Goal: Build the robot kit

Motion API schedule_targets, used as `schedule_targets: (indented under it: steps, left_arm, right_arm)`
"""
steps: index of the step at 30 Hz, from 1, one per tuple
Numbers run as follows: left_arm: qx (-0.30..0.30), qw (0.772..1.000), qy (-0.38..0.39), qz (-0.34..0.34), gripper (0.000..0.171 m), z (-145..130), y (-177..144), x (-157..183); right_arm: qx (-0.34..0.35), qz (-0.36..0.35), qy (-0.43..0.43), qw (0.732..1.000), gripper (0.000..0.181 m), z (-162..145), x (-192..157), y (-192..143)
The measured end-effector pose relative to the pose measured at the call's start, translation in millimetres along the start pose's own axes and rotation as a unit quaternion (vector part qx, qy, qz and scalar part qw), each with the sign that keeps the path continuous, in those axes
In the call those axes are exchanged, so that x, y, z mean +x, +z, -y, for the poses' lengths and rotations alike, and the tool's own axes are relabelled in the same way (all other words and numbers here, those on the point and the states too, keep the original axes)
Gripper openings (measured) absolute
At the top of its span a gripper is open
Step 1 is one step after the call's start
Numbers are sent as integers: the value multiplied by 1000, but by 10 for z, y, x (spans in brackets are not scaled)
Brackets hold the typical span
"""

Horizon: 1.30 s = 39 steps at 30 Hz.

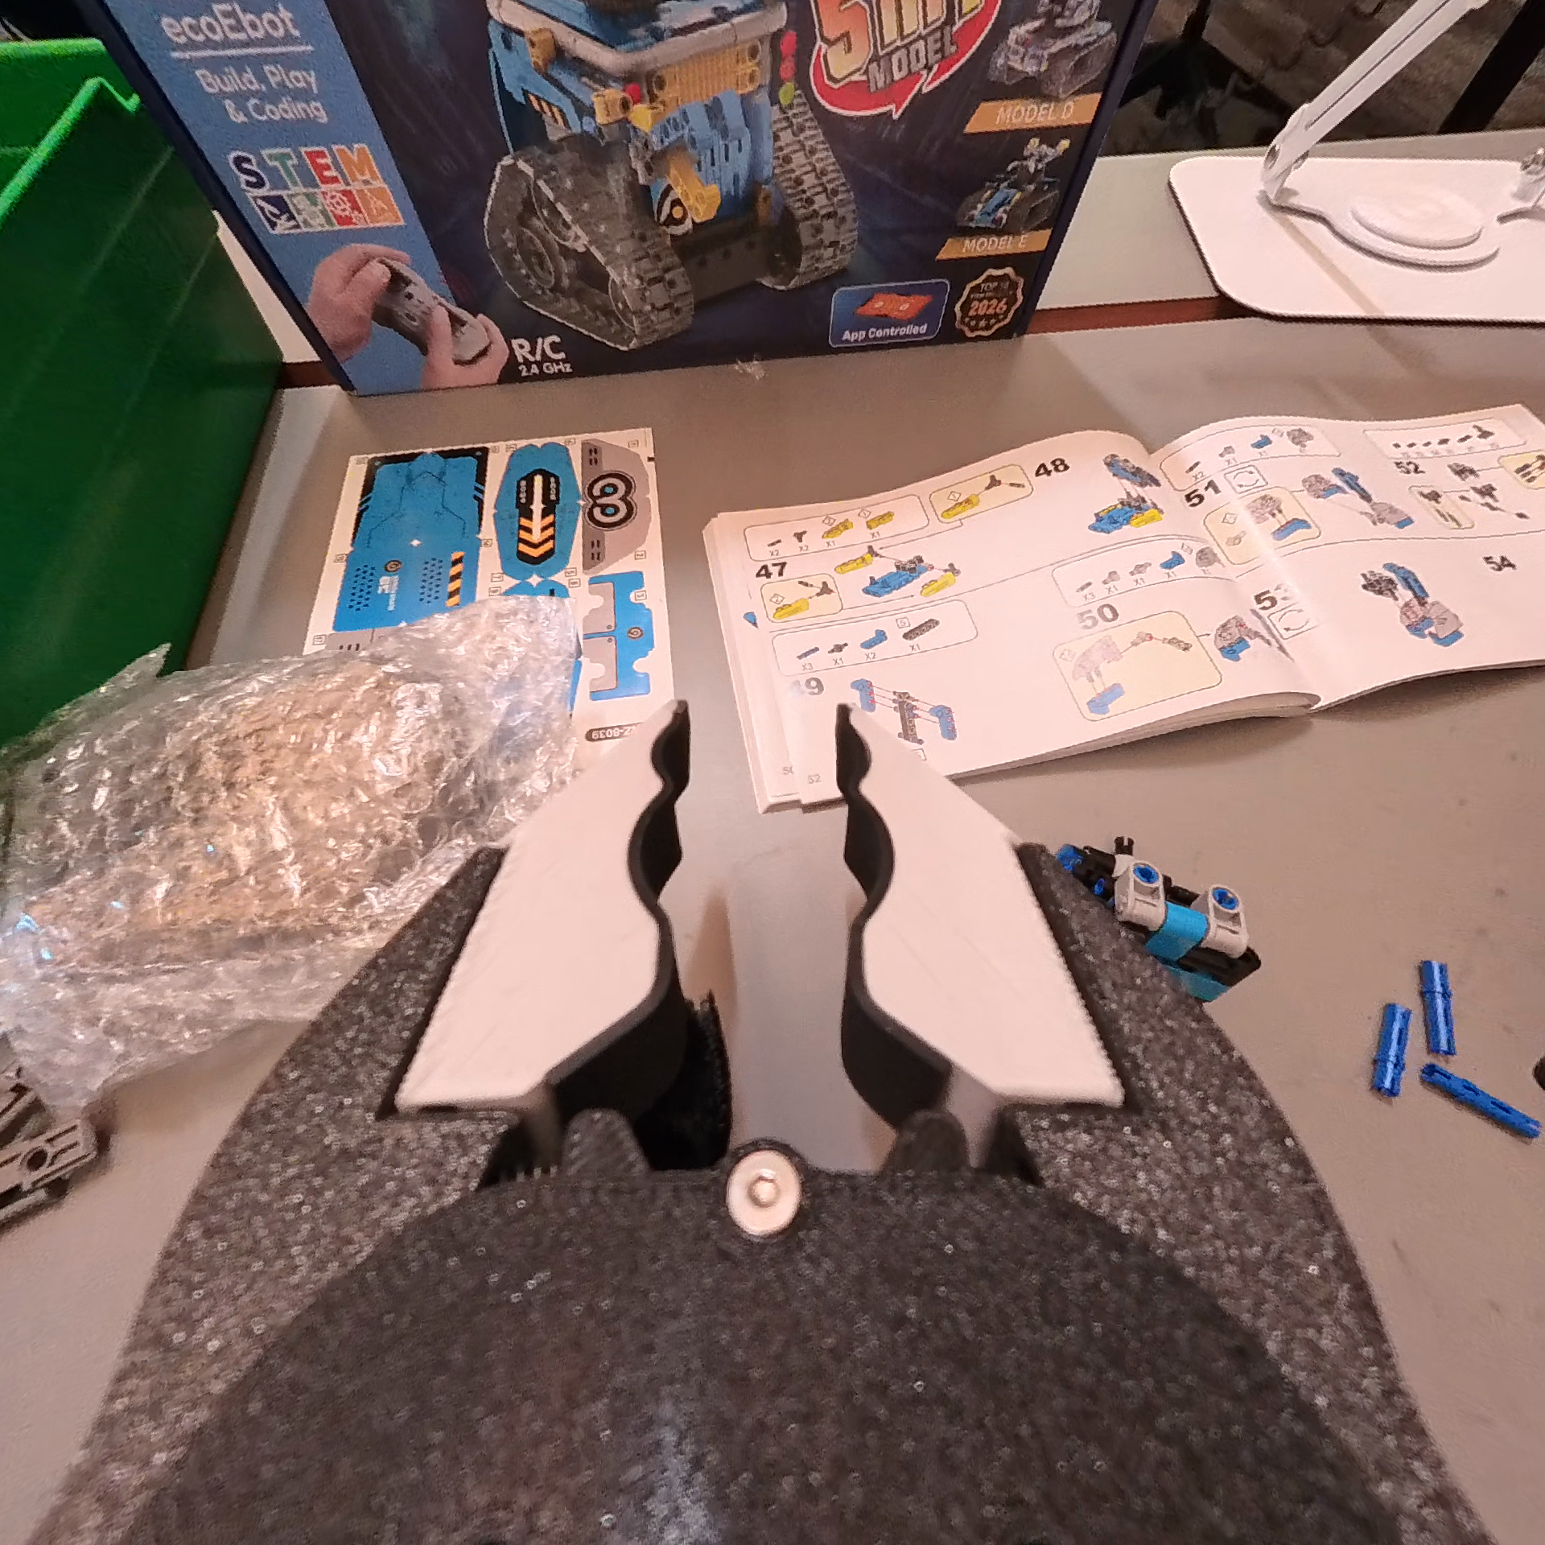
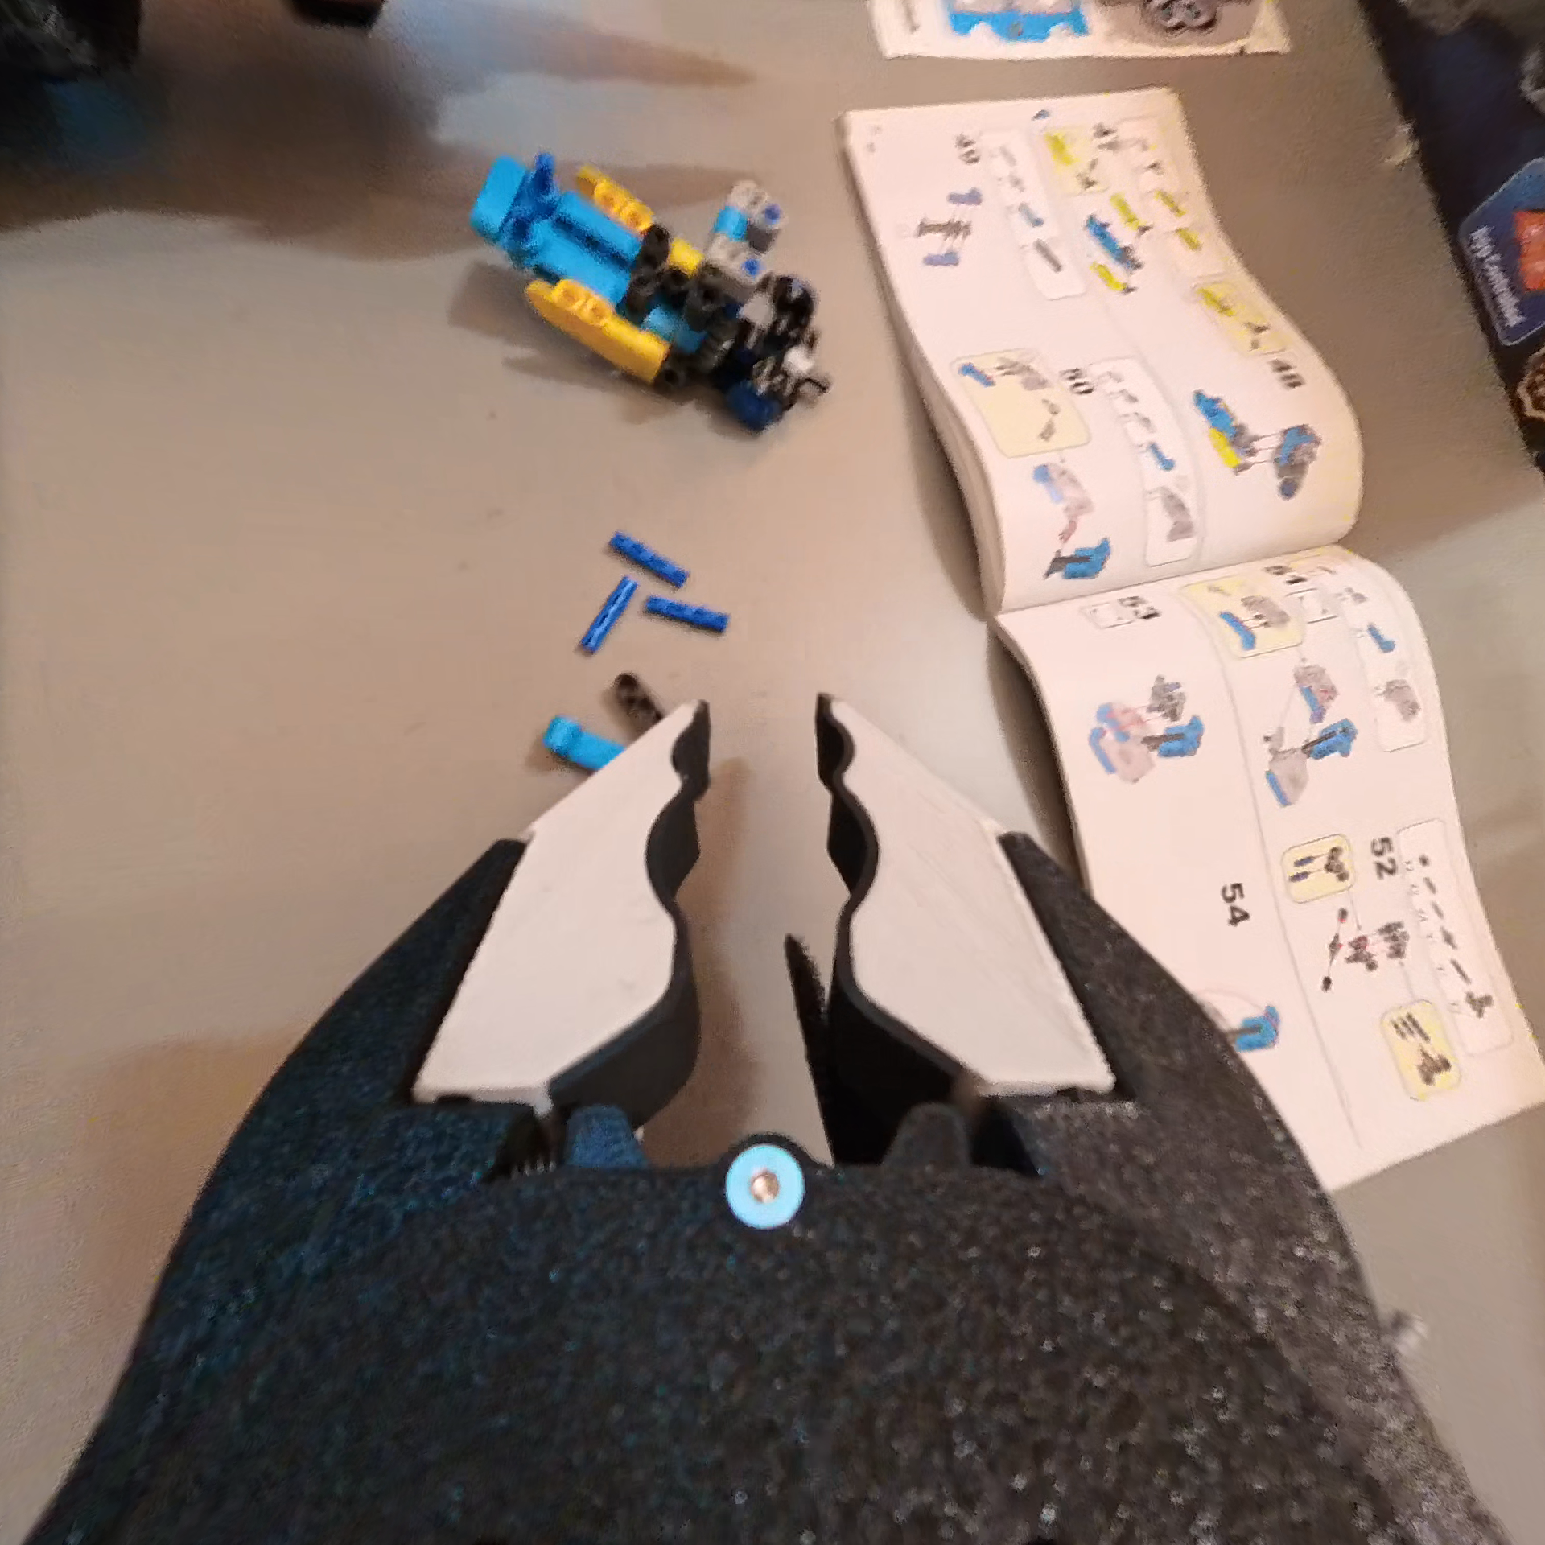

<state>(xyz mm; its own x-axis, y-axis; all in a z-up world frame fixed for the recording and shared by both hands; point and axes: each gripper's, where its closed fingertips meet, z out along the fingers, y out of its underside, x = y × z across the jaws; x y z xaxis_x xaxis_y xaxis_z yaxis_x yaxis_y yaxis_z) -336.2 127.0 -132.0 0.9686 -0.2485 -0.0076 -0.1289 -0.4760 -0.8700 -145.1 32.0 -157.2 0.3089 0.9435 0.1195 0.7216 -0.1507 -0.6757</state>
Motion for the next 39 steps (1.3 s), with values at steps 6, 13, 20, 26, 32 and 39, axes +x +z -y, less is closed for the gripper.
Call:
schedule_targets:
  steps: [6,13,20,26,32,39]
  left_arm:
    - [-1,999,17,31,35,2,20,-120]
    - [-11,999,38,32,35,-24,65,-94]
    - [-13,999,33,35,35,-37,76,-135]
    - [-14,999,32,31,35,-38,68,-114]
    - [-12,999,36,29,35,-33,50,-72]
    - [-12,1000,19,12,35,-53,32,-29]
  right_arm:
    - [51,16,46,997,26,-6,-83,102]
    - [30,50,29,998,26,-54,-254,227]
    - [9,77,14,997,26,-159,-366,176]
    - [6,60,-5,998,27,-144,-343,160]
    - [-13,64,-37,997,9,-148,-396,224]
    - [54,-55,38,996,7,95,-158,-70]
